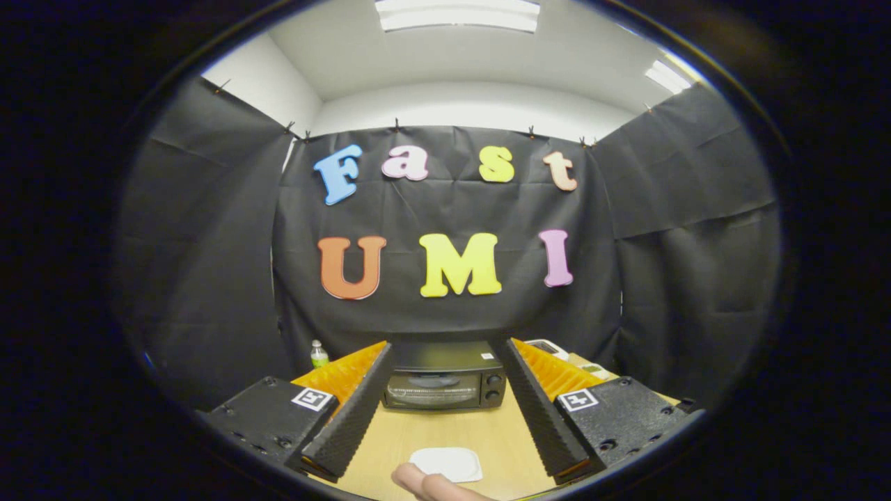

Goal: Open the toaster oven, put the food inside, and close the toaster oven door.

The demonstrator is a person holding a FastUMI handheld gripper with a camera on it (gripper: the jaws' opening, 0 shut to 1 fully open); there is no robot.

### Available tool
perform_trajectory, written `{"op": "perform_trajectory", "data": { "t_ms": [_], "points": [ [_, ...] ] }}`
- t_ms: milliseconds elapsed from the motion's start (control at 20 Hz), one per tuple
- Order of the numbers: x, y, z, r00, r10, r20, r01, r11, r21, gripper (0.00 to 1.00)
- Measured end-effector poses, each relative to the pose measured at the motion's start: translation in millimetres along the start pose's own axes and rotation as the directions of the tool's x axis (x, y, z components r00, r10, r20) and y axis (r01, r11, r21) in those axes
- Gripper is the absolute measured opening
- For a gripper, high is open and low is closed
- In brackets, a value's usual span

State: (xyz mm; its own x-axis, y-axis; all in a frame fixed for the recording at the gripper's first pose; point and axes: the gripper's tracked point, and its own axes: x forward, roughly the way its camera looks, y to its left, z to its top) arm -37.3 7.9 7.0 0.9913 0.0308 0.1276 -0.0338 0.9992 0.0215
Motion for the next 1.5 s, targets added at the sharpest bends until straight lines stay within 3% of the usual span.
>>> {"op": "perform_trajectory", "data": {
  "t_ms": [200, 600, 1500],
  "points": [
    [4, -13, -15, 0.999, -0.026, -0.043, 0.027, 1.0, 0.013, 1.0],
    [9, -7, -40, 0.992, -0.008, -0.128, 0.009, 1.0, 0.011, 1.0],
    [-3, 0, -41, 0.992, 0.013, -0.122, -0.015, 1.0, -0.009, 1.0]
  ]
}}
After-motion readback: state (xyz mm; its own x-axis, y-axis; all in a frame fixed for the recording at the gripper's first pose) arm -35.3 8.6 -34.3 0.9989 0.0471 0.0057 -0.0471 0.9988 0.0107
